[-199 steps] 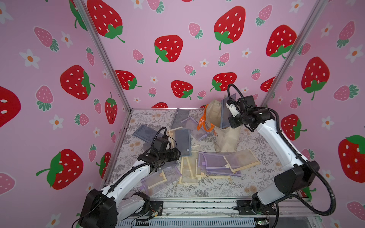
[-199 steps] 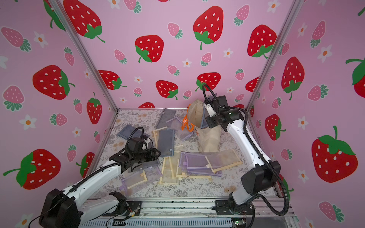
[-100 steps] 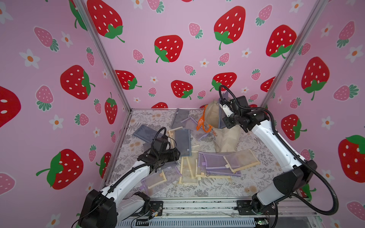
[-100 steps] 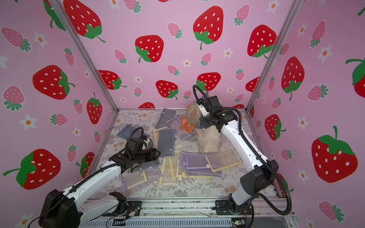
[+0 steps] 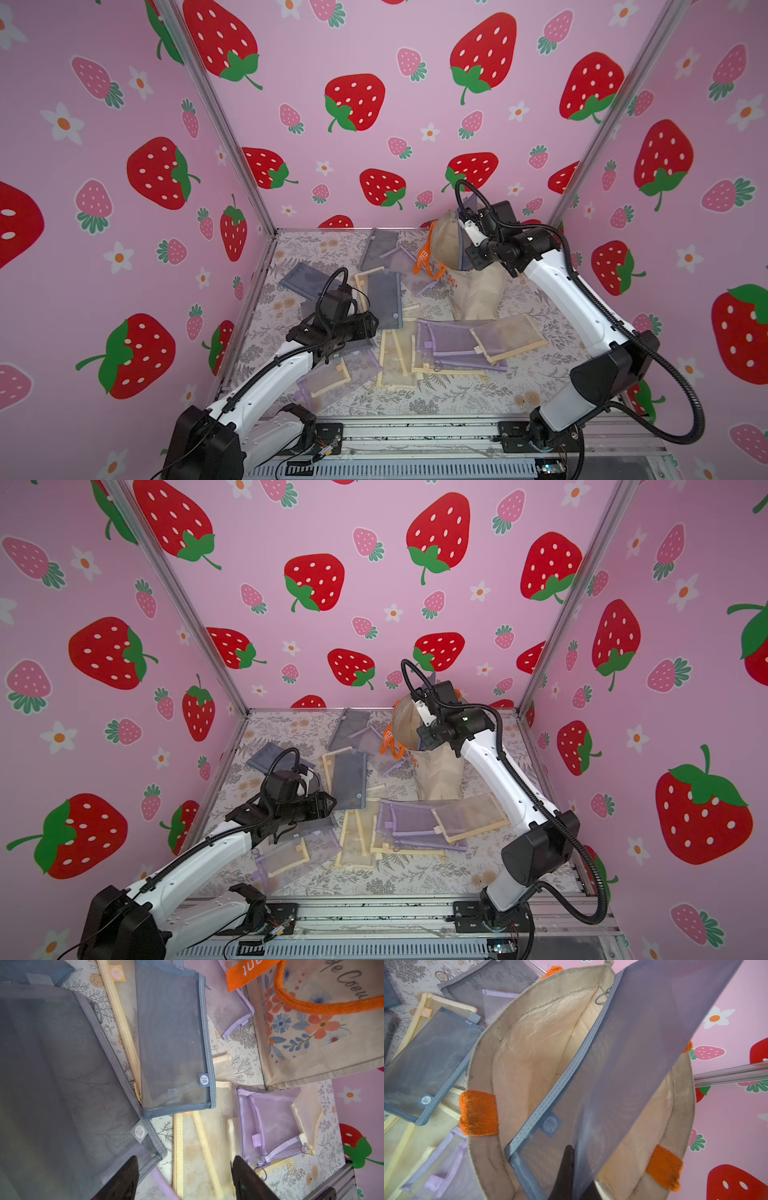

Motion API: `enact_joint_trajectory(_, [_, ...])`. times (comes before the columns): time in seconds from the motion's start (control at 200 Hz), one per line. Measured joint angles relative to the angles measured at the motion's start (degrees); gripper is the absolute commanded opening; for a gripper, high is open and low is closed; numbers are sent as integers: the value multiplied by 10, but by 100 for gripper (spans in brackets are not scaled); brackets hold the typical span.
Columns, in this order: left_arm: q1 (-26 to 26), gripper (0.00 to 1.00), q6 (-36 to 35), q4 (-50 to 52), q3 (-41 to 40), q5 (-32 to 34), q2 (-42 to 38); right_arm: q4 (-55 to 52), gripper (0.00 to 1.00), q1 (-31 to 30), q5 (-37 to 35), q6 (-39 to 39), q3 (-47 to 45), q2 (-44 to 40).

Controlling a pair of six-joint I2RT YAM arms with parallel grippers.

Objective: Put the pencil pouch into the canvas bag
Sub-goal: Place the pencil pouch in the canvas bag.

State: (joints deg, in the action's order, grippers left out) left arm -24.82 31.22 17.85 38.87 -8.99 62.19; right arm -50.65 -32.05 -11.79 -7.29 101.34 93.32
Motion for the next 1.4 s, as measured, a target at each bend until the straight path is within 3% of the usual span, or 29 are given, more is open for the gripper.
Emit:
enact_joint_trajectory(0.405, [0,73,-1,0,0,16,0,-29,0,-22,-39,-57,64,32])
enact_joint_trajectory(0.605, [0,73,-5,0,0,20,0,-60,0,-22,-47,-45,72,39])
enact_joint_trajectory(1.166, [0,73,-15,1,-1,26,-9,-62,0,28,-51,11,-40,-2])
enact_joint_trajectory(1.321, [0,74,-15,2,-1,26,-10,-56,32,30,-31,17,-40,-3])
enact_joint_trajectory(1.356, [0,74,-14,2,-1,26,-10,-55,49,30,-26,16,-40,-3])
enact_joint_trajectory(1.401, [0,74,-15,4,-1,26,-10,-55,63,30,-18,16,-37,-3])
